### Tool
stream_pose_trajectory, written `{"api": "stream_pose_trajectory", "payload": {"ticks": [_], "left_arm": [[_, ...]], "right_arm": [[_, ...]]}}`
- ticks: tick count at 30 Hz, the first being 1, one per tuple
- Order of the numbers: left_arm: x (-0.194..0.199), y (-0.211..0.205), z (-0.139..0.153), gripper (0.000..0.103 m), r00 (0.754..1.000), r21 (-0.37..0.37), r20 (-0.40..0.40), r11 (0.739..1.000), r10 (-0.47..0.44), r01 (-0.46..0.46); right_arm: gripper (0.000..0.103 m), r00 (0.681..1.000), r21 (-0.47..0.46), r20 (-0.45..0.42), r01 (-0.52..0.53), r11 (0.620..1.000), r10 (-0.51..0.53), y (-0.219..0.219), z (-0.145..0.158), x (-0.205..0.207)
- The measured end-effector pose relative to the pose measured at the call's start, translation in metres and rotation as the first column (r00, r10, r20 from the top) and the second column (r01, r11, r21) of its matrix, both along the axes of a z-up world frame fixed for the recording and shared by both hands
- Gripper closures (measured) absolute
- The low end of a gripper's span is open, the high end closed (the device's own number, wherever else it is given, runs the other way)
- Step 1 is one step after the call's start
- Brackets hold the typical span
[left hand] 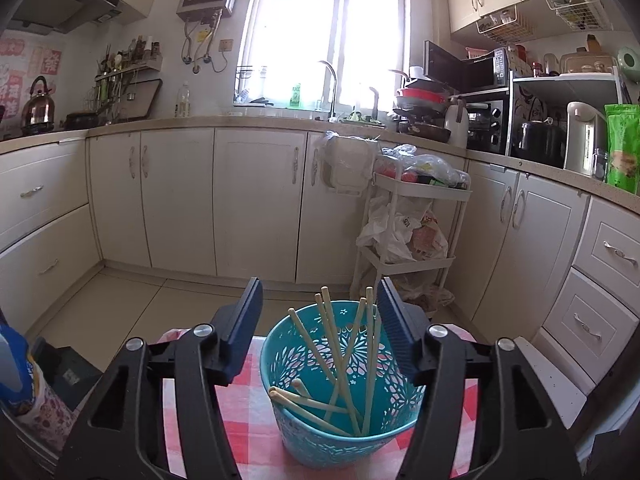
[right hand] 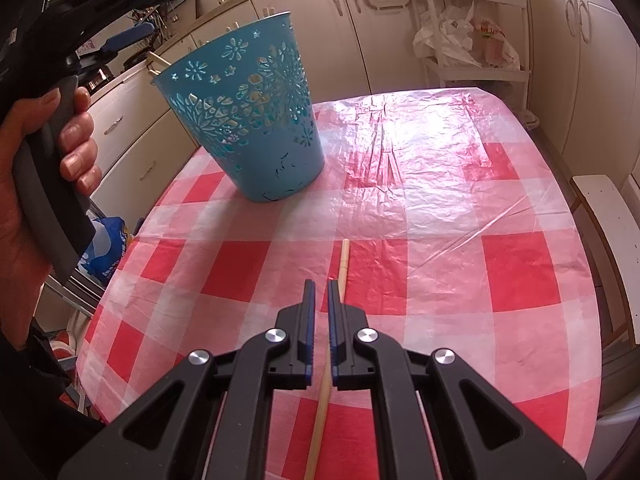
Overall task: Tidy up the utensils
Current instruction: 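Lift the right gripper's chopstick over the teal bin and open to drop it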
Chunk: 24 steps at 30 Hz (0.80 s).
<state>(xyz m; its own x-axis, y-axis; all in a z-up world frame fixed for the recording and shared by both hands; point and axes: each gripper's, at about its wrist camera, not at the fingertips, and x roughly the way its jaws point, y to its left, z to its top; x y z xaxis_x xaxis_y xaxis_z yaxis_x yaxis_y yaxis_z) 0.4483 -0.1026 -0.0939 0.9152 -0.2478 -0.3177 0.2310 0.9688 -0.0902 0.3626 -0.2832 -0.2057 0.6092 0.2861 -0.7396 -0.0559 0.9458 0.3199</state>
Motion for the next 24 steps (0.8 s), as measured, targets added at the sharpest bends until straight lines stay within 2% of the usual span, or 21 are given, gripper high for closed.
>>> {"api": "stream_pose_trajectory", "payload": {"ticks": [4,6,9,14,20,22,24], "left_arm": [[-0.015,0.008,0.007,0.038,1.000,-0.006,0.000,1.000,0.021,-0.021],[-0.022,0.015,0.011,0.032,0.999,-0.019,-0.013,0.999,0.037,-0.037],[-0.035,0.037,0.016,0.026,0.996,-0.074,-0.040,0.994,0.083,-0.086],[-0.039,0.072,0.022,0.022,0.985,-0.148,-0.051,0.974,0.166,-0.172],[-0.031,0.096,0.023,0.020,0.975,-0.191,-0.091,0.958,0.202,-0.216],[-0.030,0.098,0.026,0.020,0.975,-0.186,-0.088,0.958,0.205,-0.219],[-0.032,0.100,0.028,0.018,0.976,-0.186,-0.079,0.959,0.201,-0.212]], "right_arm": [[0.096,1.000,0.008,0.016,0.010,1.000,-0.010,-0.002,0.004,-0.001],[0.096,1.000,0.015,0.027,0.015,1.000,-0.016,-0.003,0.007,-0.001],[0.096,0.998,0.037,0.054,0.028,0.999,-0.030,-0.005,0.012,-0.002],[0.096,0.987,0.111,0.149,0.044,0.993,-0.060,-0.010,0.030,-0.008],[0.096,0.947,0.187,0.308,0.031,0.982,-0.088,-0.010,0.067,-0.017],[0.096,0.939,0.173,0.336,0.020,0.985,-0.078,-0.008,0.076,-0.017],[0.095,0.952,0.119,0.302,0.012,0.993,-0.048,-0.006,0.077,-0.010]]}}
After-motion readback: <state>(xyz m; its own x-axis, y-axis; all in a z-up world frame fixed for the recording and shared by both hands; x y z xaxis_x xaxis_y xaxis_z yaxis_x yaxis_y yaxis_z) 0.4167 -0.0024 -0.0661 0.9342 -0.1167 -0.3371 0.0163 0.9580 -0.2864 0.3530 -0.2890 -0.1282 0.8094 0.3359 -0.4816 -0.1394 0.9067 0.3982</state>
